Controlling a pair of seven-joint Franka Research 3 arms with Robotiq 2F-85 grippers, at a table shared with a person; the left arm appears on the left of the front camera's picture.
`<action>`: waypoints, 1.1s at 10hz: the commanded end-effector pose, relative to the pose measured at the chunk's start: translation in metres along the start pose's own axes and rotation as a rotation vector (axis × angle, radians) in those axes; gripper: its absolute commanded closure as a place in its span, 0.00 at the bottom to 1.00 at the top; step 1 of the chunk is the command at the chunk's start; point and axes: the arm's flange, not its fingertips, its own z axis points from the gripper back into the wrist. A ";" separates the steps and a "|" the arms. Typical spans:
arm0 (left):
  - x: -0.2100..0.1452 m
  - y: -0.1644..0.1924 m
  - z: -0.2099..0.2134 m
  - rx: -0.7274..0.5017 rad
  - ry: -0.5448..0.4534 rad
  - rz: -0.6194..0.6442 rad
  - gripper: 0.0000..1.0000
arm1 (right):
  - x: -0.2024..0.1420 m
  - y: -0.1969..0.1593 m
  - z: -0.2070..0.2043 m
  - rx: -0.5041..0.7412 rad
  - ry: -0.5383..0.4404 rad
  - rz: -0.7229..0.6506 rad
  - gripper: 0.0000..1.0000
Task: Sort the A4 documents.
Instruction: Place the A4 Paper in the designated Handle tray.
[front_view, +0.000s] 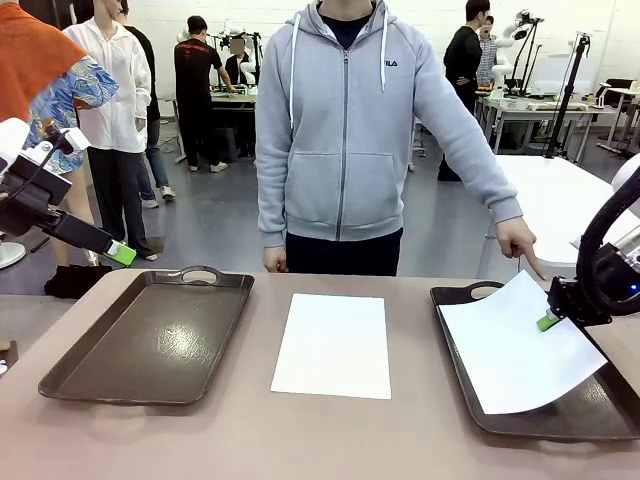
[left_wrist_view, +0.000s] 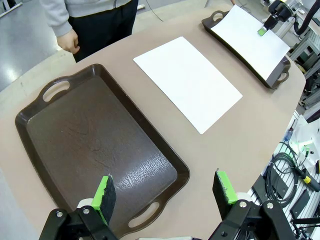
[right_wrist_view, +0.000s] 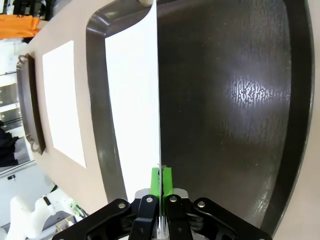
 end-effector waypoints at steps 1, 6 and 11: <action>-0.001 0.001 -0.001 -0.016 -0.005 -0.007 0.00 | -0.003 0.003 -0.008 -0.053 -0.016 -0.012 0.99; -0.001 0.001 -0.001 -0.016 -0.005 -0.007 0.00 | 0.000 -0.003 -0.015 -0.151 -0.019 -0.029 0.99; -0.001 0.001 -0.001 -0.016 -0.005 -0.007 0.00 | -0.002 -0.006 -0.017 -0.176 -0.018 -0.047 0.89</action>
